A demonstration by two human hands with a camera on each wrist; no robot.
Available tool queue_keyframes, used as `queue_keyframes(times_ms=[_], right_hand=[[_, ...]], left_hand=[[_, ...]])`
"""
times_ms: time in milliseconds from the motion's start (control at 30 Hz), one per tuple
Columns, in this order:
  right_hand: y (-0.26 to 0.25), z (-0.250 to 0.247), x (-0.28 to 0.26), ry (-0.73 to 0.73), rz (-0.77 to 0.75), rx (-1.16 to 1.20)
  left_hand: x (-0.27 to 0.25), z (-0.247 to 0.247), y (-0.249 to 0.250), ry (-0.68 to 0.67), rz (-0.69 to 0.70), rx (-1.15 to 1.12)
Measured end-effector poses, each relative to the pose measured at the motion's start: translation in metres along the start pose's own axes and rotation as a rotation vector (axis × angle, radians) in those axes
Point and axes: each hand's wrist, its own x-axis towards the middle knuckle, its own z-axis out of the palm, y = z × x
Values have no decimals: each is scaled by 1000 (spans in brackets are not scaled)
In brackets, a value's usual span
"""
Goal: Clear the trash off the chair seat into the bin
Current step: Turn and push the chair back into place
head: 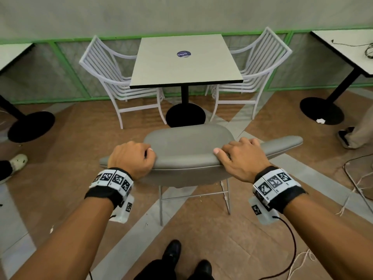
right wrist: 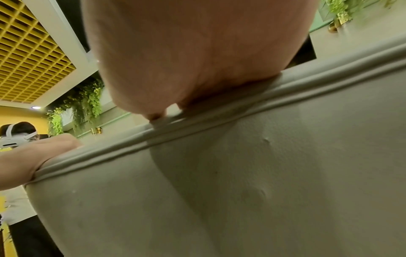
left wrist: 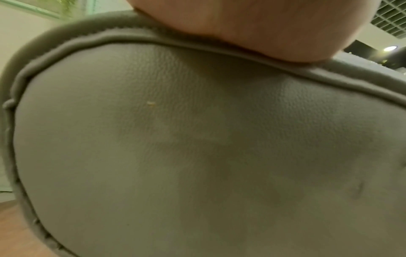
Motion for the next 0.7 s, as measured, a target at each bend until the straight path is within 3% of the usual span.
queue_keyframes(times_ms=[133,300,500,700], right_hand=[[32,-5,-4,29,-71,111],[81,1,-15,86,65,-3],[69,11,-3,216,154,-77],[69,10,14,239,208,-75]], left_hand=[[-5,3,6,53,-81,8],[-21,15,24,145,-173,39],[-6,19,12,190,-156,12],[10,22,8,240,-165,-15]])
